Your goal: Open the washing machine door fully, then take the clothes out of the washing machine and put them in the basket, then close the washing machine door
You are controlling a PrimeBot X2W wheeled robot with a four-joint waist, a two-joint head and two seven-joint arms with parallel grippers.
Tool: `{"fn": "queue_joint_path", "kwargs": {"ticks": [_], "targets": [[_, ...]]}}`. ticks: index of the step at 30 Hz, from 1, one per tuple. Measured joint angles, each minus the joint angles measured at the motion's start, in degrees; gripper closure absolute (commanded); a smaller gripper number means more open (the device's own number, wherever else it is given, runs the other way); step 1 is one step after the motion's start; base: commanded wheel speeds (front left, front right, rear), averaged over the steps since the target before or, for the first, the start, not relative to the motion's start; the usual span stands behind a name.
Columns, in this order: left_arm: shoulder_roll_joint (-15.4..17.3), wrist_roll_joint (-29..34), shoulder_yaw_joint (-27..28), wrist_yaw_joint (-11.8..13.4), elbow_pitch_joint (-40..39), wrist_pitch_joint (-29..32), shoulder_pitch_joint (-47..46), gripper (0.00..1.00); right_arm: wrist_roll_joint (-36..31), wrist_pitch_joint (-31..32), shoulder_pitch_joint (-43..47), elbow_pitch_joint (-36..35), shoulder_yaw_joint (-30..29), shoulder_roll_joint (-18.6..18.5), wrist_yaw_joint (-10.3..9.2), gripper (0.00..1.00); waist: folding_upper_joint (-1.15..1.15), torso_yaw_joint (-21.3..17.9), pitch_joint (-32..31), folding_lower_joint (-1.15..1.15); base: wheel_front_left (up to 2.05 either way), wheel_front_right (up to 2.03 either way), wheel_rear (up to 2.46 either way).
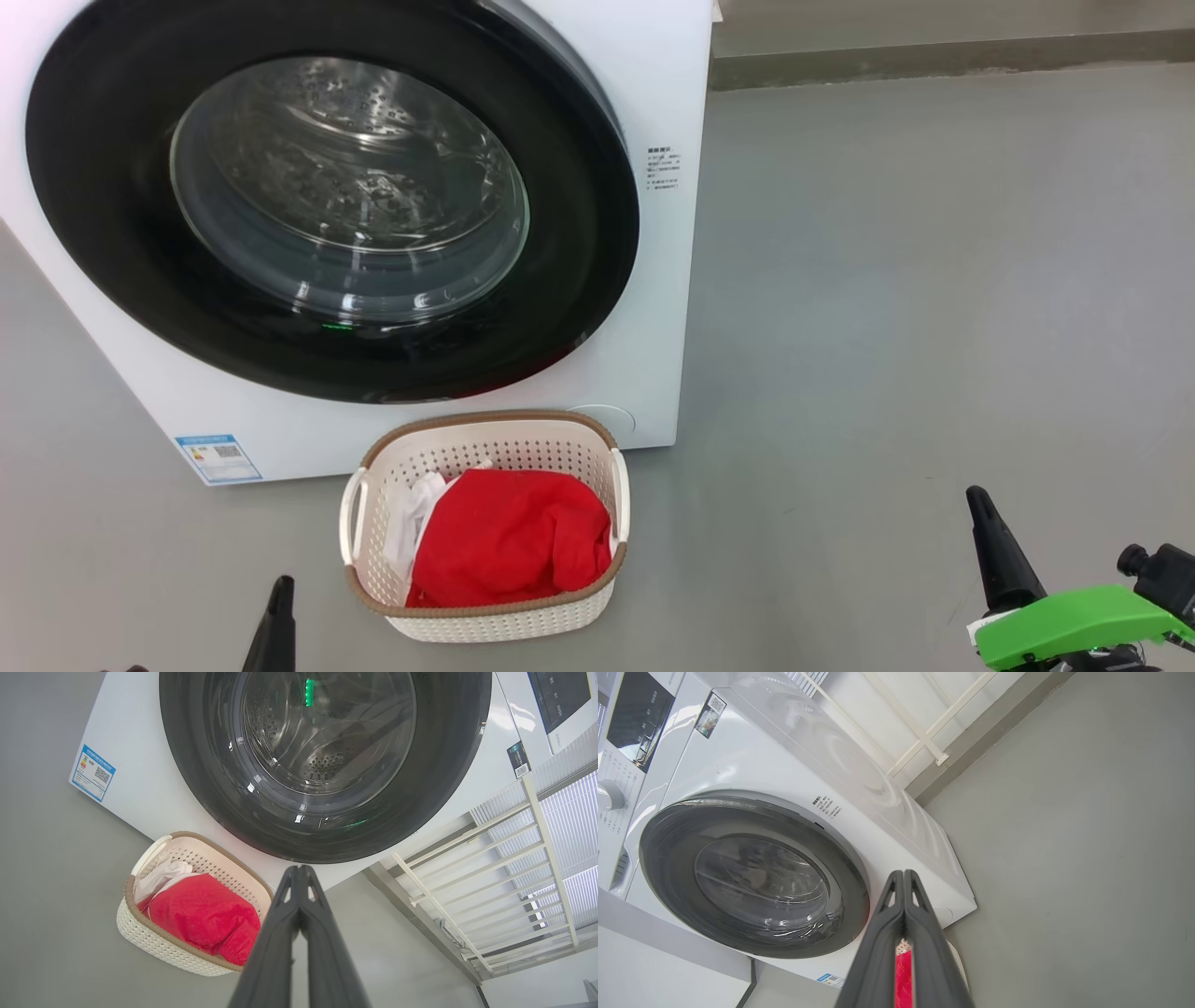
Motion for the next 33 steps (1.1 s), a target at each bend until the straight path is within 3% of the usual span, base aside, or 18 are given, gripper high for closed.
{"fn": "queue_joint_path", "kwargs": {"ticks": [33], "targets": [[0.34,-21.91,-0.14,-0.08,0.65,5.47,-3.17,1.0,21.73,5.72,-2.37,-0.31,-1.58,-0.19,-0.15,1.0,0.0,0.36,1.21,0.0,0.0,0.0,0.0]]}}
